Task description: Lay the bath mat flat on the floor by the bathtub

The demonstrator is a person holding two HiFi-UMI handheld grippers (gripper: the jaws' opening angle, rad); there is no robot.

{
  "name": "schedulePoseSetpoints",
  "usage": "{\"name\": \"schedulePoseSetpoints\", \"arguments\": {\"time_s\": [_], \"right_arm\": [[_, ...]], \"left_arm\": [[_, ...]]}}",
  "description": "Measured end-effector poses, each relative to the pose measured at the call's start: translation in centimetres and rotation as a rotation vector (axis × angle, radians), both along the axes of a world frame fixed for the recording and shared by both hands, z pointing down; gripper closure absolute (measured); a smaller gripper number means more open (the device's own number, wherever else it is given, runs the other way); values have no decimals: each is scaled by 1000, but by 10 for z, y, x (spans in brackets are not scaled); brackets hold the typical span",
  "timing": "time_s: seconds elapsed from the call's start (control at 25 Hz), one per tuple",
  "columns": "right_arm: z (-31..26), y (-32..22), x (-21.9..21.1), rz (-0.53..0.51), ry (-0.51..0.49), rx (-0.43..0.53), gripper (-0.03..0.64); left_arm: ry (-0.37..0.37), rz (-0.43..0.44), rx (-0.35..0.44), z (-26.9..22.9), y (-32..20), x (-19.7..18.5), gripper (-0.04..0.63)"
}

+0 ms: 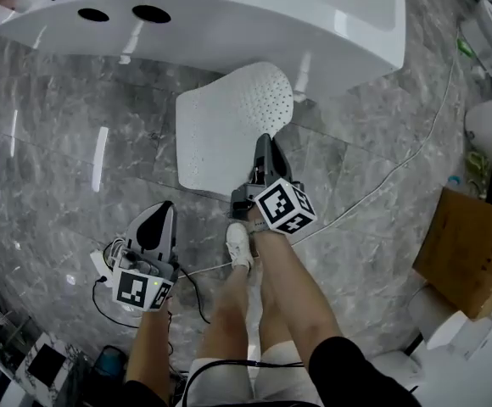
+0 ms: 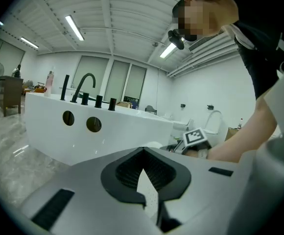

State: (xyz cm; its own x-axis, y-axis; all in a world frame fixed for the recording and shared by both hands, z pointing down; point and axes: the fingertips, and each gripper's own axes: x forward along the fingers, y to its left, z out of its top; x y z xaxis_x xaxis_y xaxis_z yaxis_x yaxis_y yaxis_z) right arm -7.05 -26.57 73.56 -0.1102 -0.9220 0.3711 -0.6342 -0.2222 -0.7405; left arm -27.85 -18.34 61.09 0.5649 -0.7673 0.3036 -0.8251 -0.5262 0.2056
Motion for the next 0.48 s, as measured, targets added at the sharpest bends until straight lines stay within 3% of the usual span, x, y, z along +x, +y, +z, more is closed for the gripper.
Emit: {"name": "schedulePoseSetpoints", "arguments": {"time_s": [0.2,0.32,0.48], "right_arm": [[125,4,41,-9,109,-166,580],[161,10,76,3,147,-219,580],[185,29,140,114,137,-274,580]], "left_arm": [[34,-19,-30,54,-6,12,581],[34,-6,-52,75,-6,28,581],[36,27,-71,88,-11,56,581]]}}
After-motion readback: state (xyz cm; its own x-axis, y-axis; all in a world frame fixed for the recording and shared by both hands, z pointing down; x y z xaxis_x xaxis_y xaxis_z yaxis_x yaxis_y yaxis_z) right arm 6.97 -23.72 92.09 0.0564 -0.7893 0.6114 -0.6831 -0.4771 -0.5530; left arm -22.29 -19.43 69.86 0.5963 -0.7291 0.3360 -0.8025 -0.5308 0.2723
